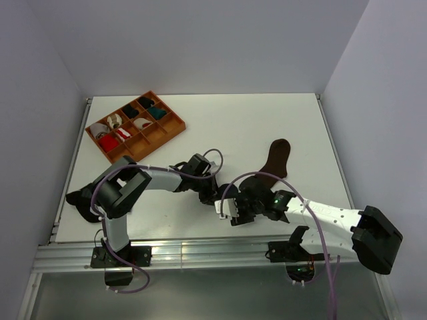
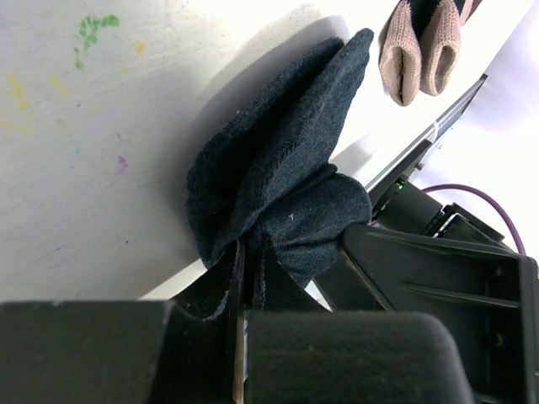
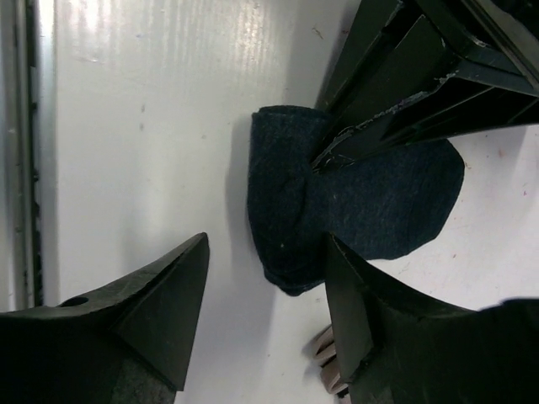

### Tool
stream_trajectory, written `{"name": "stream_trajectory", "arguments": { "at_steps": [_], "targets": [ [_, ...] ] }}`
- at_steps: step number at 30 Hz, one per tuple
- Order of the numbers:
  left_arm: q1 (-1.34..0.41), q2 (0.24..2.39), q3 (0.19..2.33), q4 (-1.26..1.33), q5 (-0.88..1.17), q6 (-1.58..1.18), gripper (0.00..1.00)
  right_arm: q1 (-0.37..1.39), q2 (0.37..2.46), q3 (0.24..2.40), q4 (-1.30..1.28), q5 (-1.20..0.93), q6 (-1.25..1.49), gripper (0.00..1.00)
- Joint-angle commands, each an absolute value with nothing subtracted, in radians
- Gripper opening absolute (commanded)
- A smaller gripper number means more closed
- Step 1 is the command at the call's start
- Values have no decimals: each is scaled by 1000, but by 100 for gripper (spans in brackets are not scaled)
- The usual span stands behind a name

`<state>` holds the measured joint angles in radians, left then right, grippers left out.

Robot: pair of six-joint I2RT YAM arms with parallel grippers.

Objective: Roll the socks
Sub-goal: Roll the sock at the center of the board.

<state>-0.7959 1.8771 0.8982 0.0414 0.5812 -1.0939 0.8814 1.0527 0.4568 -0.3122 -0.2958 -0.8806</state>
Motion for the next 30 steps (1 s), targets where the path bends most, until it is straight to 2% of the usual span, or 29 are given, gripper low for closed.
{"name": "stream_trajectory", "arguments": {
  "at_steps": [1, 3, 6, 7, 8, 12, 15, 18, 24, 30],
  "targets": [
    [-795, 1921, 881, -11, 508, -1063, 0, 900, 1100, 446, -216, -221, -877, 63],
    [-790, 1916, 871, -8, 517, -1069, 0, 902, 1130, 448, -209, -210, -870, 60],
    [-787, 1901, 839, 61, 537, -1097, 2, 904, 1160, 457, -199, -202, -851, 49],
    [-785, 1898, 819, 78, 540, -1110, 3, 904, 1164, 456, -192, -195, -842, 39],
    [-785, 1888, 807, 110, 541, -1120, 4, 904, 1166, 459, -187, -196, -828, 34],
    [-785, 1868, 734, 198, 543, -1176, 12, 899, 1174, 468, -205, -222, -802, 20],
    [-784, 1839, 675, 283, 526, -1222, 26, 891, 1172, 474, -233, -259, -795, 19],
    [-785, 1804, 634, 342, 480, -1242, 32, 879, 1181, 488, -268, -301, -795, 19],
    [-785, 1756, 612, 339, 390, -1241, 33, 833, 1233, 529, -334, -383, -801, 19],
    [-788, 1750, 586, 342, 351, -1252, 31, 730, 1362, 676, -504, -535, -851, 19]
  ]
}}
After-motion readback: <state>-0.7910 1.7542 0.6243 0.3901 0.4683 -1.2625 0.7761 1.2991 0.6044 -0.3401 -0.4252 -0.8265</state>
